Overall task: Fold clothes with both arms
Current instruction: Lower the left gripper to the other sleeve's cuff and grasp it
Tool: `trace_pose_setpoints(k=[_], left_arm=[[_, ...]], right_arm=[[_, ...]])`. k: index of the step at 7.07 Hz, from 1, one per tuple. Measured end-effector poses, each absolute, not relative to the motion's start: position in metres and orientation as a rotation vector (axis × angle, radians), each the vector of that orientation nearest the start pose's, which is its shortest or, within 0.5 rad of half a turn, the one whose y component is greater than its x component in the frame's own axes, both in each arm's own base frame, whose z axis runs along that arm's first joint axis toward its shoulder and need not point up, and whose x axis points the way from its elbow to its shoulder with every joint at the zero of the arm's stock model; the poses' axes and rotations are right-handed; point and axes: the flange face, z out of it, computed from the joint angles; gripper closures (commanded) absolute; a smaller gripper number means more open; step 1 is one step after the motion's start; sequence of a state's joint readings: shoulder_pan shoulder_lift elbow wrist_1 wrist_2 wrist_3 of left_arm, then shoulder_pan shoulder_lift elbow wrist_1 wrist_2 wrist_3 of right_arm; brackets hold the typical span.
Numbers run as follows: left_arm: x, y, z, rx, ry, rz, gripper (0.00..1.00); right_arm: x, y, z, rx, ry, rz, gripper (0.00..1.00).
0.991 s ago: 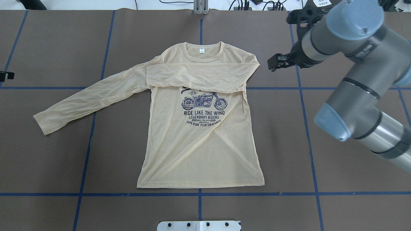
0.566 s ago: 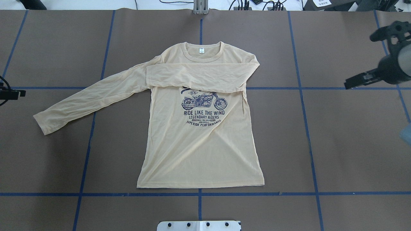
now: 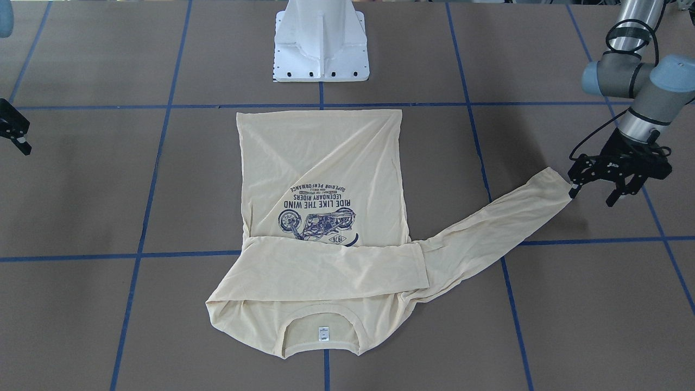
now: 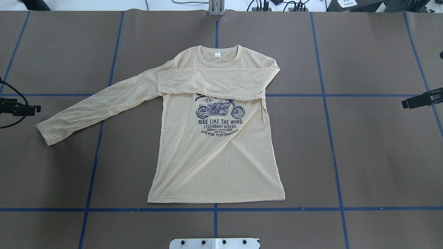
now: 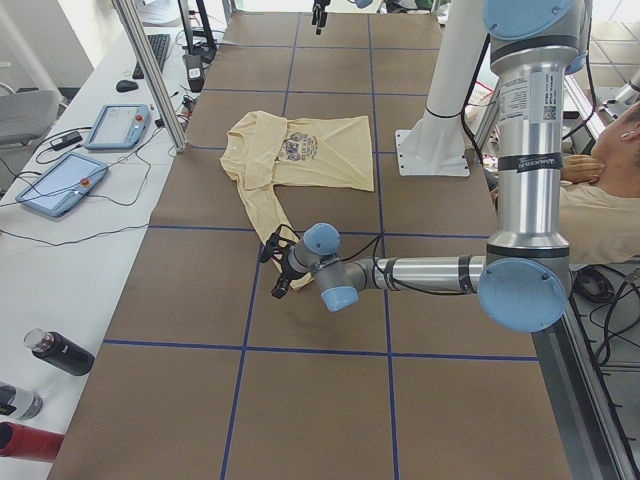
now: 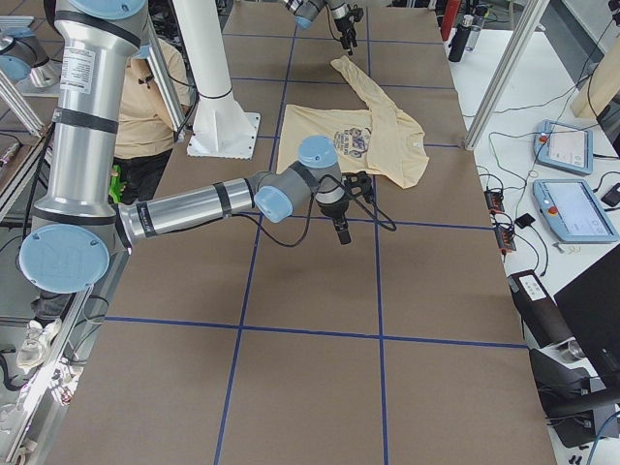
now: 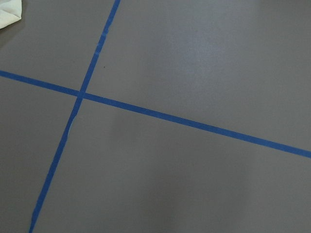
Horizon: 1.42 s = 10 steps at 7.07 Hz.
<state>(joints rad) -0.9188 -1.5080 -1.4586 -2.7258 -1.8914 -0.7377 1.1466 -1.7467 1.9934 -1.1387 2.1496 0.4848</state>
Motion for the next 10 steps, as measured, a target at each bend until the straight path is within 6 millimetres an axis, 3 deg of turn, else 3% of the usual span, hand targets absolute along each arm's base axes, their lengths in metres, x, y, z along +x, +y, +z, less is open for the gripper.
trace_pose_setpoints(k=[2, 6, 9, 10], left_arm=[[0.229, -0.447, 0.627, 0.546, 0.853, 0.098, 0.41], [0.217, -0.424, 0.643, 0.539, 0.864, 0.112, 0.49], [0.224, -0.418, 0.643, 0.535, 0.874, 0.129, 0.56], [0.226, -0.417, 0.643, 0.534, 0.876, 0.133, 0.64]], right_arm=[[-0.107, -0.43, 0.488, 0.348, -0.789, -0.135, 0.0], [-0.108, -0.431, 0.487, 0.351, -0.79, -0.133, 0.0], [-0.108, -0.431, 0.487, 0.351, -0.79, -0.133, 0.0], [-0.108, -0.431, 0.487, 0.35, -0.79, -0.133, 0.0]])
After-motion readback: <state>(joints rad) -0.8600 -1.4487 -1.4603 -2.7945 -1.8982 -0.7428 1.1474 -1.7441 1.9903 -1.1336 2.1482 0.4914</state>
